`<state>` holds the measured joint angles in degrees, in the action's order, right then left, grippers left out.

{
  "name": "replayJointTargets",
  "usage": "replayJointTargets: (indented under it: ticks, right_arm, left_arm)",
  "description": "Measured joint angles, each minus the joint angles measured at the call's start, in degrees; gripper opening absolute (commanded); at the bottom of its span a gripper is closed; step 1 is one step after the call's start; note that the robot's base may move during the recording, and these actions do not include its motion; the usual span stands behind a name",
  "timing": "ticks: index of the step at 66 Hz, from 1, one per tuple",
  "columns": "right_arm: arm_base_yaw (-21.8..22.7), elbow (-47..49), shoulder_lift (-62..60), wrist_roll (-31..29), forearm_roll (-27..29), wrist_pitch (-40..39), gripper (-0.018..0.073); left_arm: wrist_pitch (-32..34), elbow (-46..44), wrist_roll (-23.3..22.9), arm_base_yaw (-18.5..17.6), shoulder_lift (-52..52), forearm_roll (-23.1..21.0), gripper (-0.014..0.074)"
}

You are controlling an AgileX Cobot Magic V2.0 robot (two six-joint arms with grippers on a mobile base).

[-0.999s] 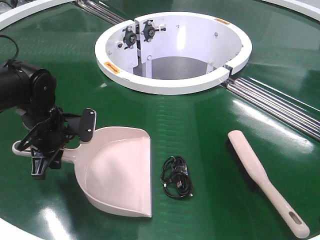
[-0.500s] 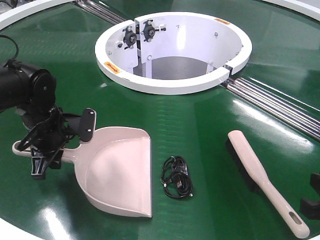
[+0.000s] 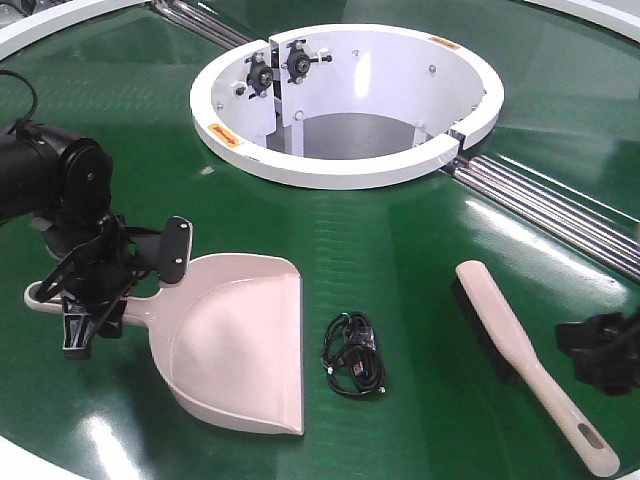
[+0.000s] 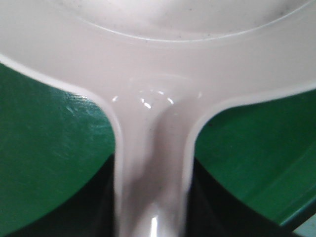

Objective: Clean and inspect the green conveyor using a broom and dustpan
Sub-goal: 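Move the right gripper toward the pink brush handle, then grasp the brush handle with the right gripper and lift it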

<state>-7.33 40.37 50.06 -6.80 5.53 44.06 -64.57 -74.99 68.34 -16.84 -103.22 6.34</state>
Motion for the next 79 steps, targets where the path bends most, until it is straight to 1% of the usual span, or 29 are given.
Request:
replayJointTargets:
  ticks: [5, 12, 24, 37, 52, 59, 64, 71, 79]
  right_arm:
    - [-1.72, 2.71, 4.16, 1.31, -1.35, 2.95, 0.0557]
    - [-2.89, 6.13, 10.08, 2.63, -2.23, 7.43, 0.0557]
    - [-3.13, 10.4, 19.54, 2.78, -2.22, 12.84, 0.0557]
    - [-3.13, 12.49, 27.05, 2.78, -2.63, 14.69, 0.0557]
    - [-3.13, 12.82, 35.07, 2.83, -3.41, 14.1, 0.0556]
    - [-3.13, 13.49, 38.89, 3.44, -3.47, 13.94, 0.0538]
    - [-3.13, 14.3, 41.27, 4.49, -3.47, 14.11, 0.0508]
    - [-3.13, 15.88, 43.92, 5.17, -3.47, 14.73, 0.0435]
    - [-3.13, 17.12, 45.16, 5.41, -3.47, 15.32, 0.0299]
  left_arm:
    - [0.0, 0.0, 0.0, 0.0, 0.0, 0.0, -0.0007]
    - [0.0, 0.0, 0.0, 0.0, 0.0, 0.0, -0.0007]
    - [0.0, 0.0, 0.0, 0.0, 0.0, 0.0, -0.0007]
    - [-0.02, 0.0, 0.0, 0.0, 0.0, 0.0, -0.0007]
    - [-0.02, 0.0, 0.0, 0.0, 0.0, 0.0, -0.0007]
    - [-0.02, 0.0, 0.0, 0.0, 0.0, 0.0, -0.0007]
    - [-0.02, 0.0, 0.0, 0.0, 0.0, 0.0, -0.0007]
    - [-0.02, 0.0, 0.0, 0.0, 0.0, 0.0, -0.0007]
    - [-0.02, 0.0, 0.0, 0.0, 0.0, 0.0, -0.0007]
